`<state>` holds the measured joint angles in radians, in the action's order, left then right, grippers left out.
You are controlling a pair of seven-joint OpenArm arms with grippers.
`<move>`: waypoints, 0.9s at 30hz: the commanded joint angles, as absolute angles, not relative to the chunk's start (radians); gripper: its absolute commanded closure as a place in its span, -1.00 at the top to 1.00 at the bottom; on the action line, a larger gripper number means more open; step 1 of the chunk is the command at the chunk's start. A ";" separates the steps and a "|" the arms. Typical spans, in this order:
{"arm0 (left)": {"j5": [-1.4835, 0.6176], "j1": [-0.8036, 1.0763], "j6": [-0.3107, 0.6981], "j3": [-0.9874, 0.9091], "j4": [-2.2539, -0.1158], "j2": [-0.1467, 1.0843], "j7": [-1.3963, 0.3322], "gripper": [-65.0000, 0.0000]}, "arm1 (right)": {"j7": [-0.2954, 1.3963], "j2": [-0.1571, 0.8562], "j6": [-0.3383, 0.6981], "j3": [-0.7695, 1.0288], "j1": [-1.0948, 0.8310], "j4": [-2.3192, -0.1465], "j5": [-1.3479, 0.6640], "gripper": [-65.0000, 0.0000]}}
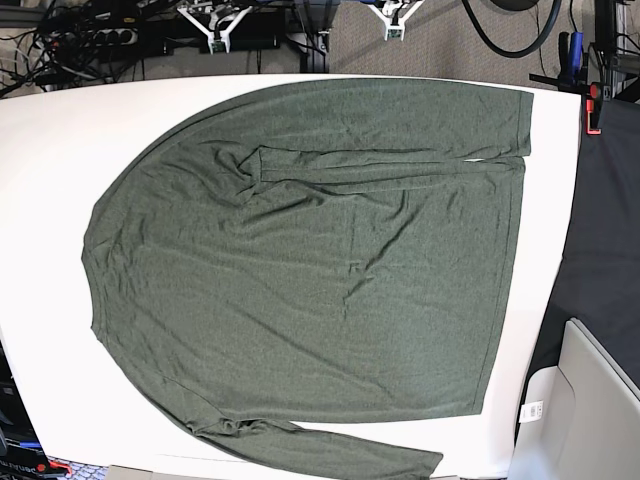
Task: Fold the T-shirt properly
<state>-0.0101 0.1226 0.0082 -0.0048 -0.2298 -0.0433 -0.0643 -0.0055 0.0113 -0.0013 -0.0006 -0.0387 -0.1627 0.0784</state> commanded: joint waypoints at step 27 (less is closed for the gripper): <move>-0.010 0.134 0.007 -0.008 -0.232 -0.027 -0.054 -0.99 | -0.015 0.022 0.001 -0.004 -0.042 -0.166 0.076 -0.99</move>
<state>-0.0101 0.1253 0.0078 -0.0078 -0.2298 -0.0273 -0.0582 -0.0048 0.0193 0.0025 -0.0010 -0.0387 -0.1627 0.0784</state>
